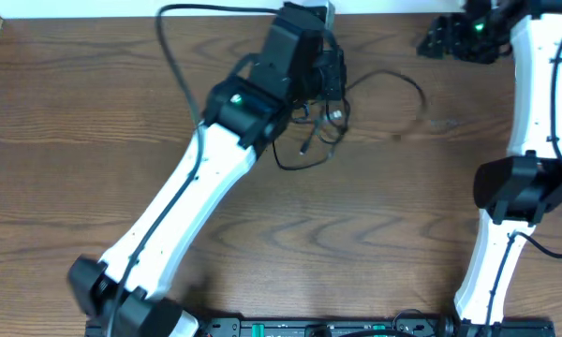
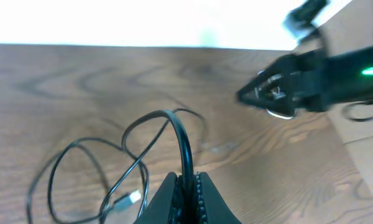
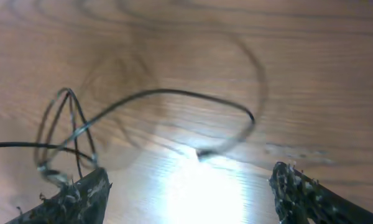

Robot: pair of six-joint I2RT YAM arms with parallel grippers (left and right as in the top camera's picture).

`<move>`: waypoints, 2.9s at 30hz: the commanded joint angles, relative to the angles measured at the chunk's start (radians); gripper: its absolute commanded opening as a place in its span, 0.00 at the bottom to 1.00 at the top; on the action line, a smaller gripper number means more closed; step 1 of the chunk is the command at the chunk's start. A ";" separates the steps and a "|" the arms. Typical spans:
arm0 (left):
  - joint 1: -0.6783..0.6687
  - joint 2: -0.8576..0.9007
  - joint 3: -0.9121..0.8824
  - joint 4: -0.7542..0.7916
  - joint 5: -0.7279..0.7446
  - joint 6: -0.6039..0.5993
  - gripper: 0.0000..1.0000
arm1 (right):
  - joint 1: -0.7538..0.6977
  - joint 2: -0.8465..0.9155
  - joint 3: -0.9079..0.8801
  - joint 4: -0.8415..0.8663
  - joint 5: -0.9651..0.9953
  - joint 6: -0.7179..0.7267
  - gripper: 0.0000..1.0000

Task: Untangle cables

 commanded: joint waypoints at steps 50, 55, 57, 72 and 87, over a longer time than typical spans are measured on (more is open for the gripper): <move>0.215 -0.245 0.007 0.137 -0.205 0.083 0.07 | 0.474 0.067 -0.007 0.372 -0.182 0.216 0.88; 0.215 -0.245 0.007 0.123 -0.205 0.084 0.07 | 0.476 0.077 -0.007 0.342 -0.180 0.203 0.88; 0.215 -0.245 0.007 0.123 -0.213 0.083 0.07 | 0.481 0.093 -0.007 0.306 -0.180 0.154 0.85; 0.215 -0.245 0.007 0.065 -0.223 0.068 0.07 | 0.598 0.201 -0.008 0.167 -0.195 -0.539 0.29; 0.215 -0.232 0.007 -0.164 -0.303 0.067 0.08 | 0.459 -0.060 -0.005 0.200 -0.154 -0.328 0.01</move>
